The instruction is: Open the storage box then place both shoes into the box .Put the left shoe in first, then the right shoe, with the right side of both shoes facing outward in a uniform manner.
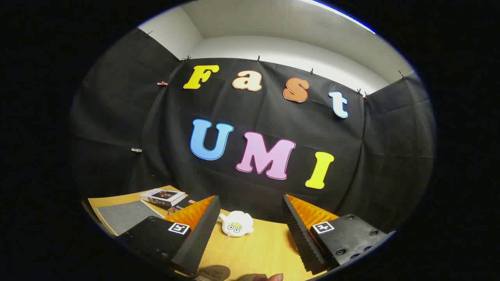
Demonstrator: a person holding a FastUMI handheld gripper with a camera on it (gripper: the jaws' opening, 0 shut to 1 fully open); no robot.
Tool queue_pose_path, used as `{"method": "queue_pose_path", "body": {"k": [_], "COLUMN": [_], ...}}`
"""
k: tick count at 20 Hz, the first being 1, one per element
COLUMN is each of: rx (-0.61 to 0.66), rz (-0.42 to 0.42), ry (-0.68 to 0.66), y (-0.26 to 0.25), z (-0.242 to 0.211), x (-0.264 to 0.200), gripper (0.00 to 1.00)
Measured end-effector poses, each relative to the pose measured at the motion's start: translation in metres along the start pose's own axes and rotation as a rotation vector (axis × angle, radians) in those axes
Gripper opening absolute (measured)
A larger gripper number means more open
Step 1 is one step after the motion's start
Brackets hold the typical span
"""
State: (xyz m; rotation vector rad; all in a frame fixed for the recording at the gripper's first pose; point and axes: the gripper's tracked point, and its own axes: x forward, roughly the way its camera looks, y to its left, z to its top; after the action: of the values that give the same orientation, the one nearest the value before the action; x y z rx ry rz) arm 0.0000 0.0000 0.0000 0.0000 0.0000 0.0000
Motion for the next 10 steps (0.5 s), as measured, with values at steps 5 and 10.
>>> {"method": "queue_pose_path", "body": {"k": [5,10], "rx": [-0.001,-0.003], "rz": [0.002,0.004], "ry": [0.003,0.014], "y": [0.0013,-0.0003], "z": [-0.0027,-0.0068], "x": [-0.0029,-0.0051], "gripper": [0.97,0.97]}}
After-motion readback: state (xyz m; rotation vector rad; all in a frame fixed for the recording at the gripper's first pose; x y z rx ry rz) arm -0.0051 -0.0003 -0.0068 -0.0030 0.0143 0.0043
